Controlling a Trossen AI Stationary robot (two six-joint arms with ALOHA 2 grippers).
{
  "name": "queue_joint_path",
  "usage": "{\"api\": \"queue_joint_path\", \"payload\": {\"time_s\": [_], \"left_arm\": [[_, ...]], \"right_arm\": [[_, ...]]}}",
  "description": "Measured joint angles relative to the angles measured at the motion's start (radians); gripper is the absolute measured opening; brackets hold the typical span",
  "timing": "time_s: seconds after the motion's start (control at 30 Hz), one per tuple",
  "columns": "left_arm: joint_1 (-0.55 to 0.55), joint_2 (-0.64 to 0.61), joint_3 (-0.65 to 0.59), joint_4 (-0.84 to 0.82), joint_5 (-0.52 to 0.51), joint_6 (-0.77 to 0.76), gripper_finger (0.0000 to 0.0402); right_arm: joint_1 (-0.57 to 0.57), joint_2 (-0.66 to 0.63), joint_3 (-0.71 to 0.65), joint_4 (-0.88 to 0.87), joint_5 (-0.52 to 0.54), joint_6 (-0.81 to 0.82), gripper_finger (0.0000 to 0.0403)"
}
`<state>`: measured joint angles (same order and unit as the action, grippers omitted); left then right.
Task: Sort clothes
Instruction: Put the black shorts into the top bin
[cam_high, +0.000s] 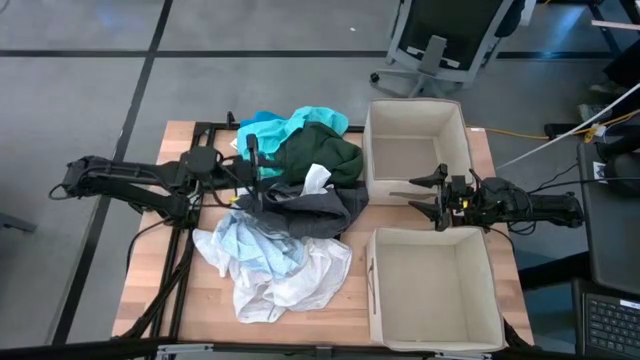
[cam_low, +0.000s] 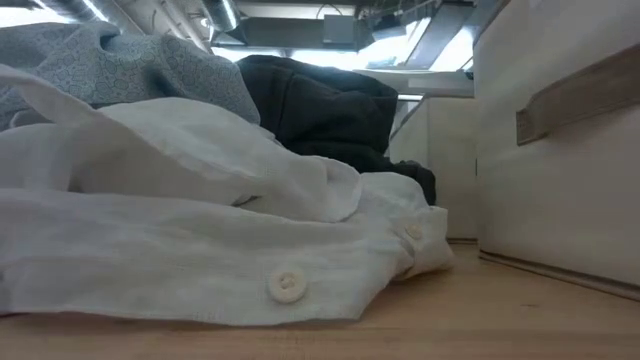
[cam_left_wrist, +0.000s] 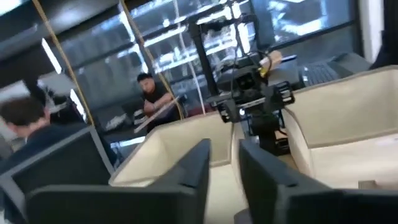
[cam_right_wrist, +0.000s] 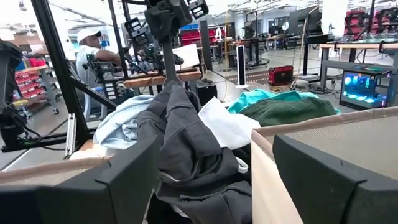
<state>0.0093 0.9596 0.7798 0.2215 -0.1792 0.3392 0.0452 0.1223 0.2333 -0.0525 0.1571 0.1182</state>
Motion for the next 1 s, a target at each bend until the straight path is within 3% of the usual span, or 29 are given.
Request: {"api": "queue_joint_path", "payload": {"time_s": [0.2,0.33,0.67,0.87,1.0], "left_arm": [[-0.003,0.024,0.139,-0.341,-0.007,-0.131,0.0228],[-0.003,0.057,0.204,-0.494,-0.014,-0.269,0.0277],[-0.003,0.069,0.221,-0.756,-0.018,-0.423,0.0285],[0.001,0.142,0.221,-0.802,0.105,-0.449,0.0285],[0.0,0.218,0.221,-0.831,0.126,-0.445,0.0285]], "right_arm": [[0.0,0.0,0.001,0.0,-0.056,0.047,0.0316],[0.0,0.0,0.001,0.0,-0.071,0.047,0.0316],[0.0,0.0,0.002,-0.016,-0.071,0.031,0.0316],[0.0,0.0,0.002,-0.018,-0.071,0.03,0.0316],[0.0,0.0,0.002,-0.018,-0.071,0.03,0.0316]]}}
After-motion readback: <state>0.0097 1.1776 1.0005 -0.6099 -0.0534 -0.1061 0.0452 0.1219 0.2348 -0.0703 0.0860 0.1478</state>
